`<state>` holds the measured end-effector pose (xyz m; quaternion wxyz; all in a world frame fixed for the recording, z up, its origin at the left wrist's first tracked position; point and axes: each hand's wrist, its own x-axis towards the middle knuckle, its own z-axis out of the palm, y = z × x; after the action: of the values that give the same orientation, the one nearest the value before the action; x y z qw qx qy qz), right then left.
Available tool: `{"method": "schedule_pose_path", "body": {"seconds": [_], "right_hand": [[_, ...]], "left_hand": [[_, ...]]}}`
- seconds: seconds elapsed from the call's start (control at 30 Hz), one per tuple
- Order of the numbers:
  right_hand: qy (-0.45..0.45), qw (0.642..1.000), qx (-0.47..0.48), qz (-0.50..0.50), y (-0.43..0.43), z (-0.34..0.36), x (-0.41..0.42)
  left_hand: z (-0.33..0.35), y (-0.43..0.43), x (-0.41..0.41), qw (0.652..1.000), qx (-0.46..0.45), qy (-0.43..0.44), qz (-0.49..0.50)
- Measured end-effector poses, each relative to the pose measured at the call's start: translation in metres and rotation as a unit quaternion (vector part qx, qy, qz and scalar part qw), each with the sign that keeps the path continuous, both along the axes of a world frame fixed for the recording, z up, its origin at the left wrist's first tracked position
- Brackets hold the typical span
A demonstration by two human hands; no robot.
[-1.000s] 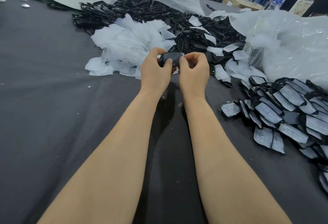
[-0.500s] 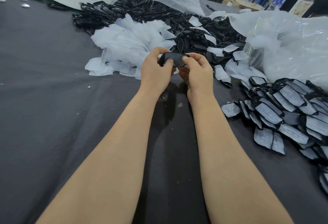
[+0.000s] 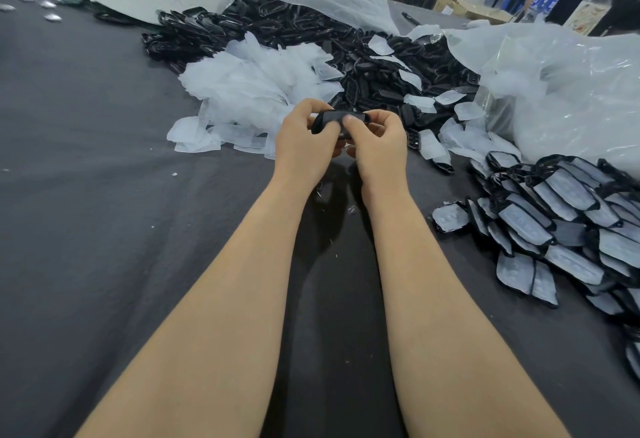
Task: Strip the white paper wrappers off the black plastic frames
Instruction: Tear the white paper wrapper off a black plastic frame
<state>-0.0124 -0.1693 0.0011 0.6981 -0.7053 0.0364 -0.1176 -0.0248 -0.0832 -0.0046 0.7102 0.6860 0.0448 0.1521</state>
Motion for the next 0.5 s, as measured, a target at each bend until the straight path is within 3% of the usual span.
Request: {"method": "schedule_pose_path", "body": {"seconds": [0.2, 0.5], "right_hand": [[0.004, 1.0, -0.025, 0.006, -0.0004, -0.0008, 0.0], [0.017, 1.0, 0.011, 0.002, -0.0039, -0.0007, 0.0022]], "left_hand": [[0.0, -0.0001, -0.0005, 1.0, -0.003, 0.015, 0.019], [-0.0001, 0.0015, 0.0001, 0.999, -0.002, 0.031, 0.024]]}}
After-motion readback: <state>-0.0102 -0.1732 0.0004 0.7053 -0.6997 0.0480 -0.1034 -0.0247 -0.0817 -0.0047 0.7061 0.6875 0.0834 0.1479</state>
